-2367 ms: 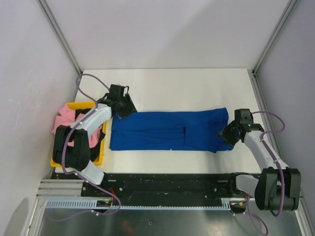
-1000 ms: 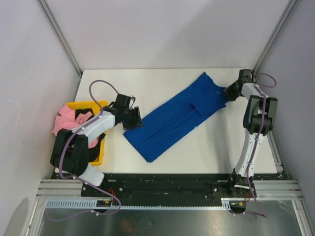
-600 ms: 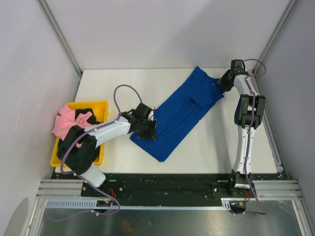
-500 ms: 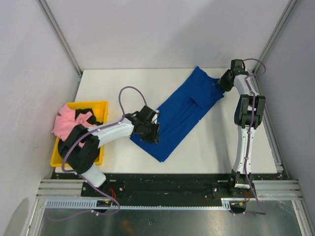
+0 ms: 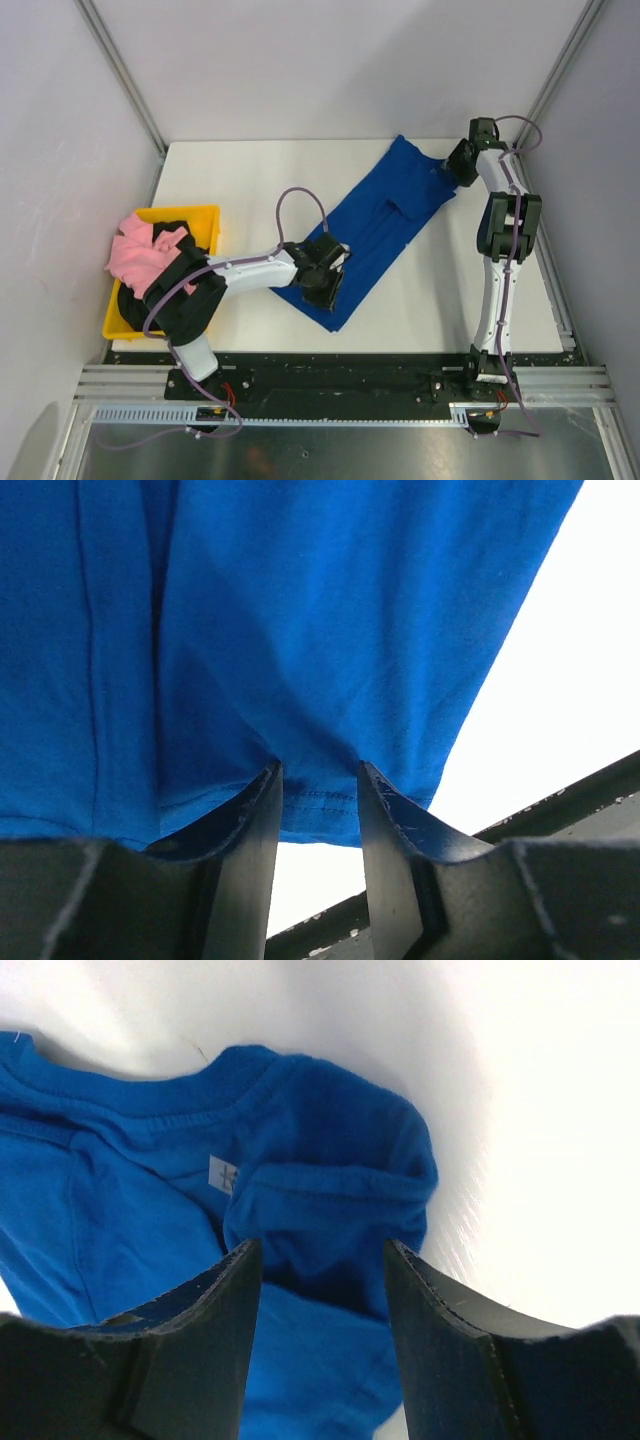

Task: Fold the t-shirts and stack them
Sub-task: Rotate the tshirt 80 degrees

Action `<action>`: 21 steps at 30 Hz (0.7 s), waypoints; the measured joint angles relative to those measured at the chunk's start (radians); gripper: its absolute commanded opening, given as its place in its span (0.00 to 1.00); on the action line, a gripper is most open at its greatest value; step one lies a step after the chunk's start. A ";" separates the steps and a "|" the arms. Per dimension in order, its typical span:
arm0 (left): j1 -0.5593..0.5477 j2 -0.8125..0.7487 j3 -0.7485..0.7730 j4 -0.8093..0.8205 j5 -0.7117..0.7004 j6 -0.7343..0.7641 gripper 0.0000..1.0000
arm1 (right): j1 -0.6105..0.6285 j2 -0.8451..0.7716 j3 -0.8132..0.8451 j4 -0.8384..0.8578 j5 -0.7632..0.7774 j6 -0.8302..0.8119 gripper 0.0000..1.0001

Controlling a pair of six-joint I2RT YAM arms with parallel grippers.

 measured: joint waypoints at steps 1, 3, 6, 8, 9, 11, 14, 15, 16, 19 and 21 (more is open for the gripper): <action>-0.009 0.005 0.006 -0.003 -0.003 0.000 0.41 | 0.000 -0.009 -0.004 -0.005 0.002 0.000 0.56; -0.030 0.016 0.021 -0.008 -0.011 -0.001 0.41 | 0.000 -0.039 -0.028 -0.015 0.005 0.000 0.56; -0.073 0.045 0.058 -0.018 -0.016 -0.003 0.40 | 0.000 -0.111 -0.084 -0.027 0.011 0.002 0.56; -0.103 0.069 0.085 -0.024 -0.016 -0.008 0.40 | 0.000 -0.166 -0.129 -0.035 0.013 0.005 0.56; -0.118 0.080 0.110 -0.027 -0.014 -0.013 0.40 | 0.000 -0.206 -0.167 -0.031 0.012 0.008 0.56; -0.153 0.112 0.141 -0.030 -0.009 -0.020 0.40 | 0.000 -0.285 -0.243 -0.031 0.012 0.013 0.56; -0.191 0.169 0.211 -0.034 0.018 -0.043 0.40 | -0.001 -0.424 -0.402 -0.014 0.007 0.024 0.56; -0.200 0.189 0.237 -0.035 0.032 -0.051 0.40 | -0.002 -0.464 -0.450 -0.013 0.003 0.027 0.56; -0.209 0.211 0.264 -0.035 0.044 -0.060 0.40 | -0.003 -0.514 -0.510 -0.010 -0.002 0.028 0.56; -0.231 0.276 0.351 -0.035 0.082 -0.084 0.42 | -0.003 -0.664 -0.702 0.003 -0.016 0.035 0.56; -0.245 0.313 0.401 -0.032 0.103 -0.098 0.45 | -0.002 -0.764 -0.827 0.000 -0.024 0.037 0.56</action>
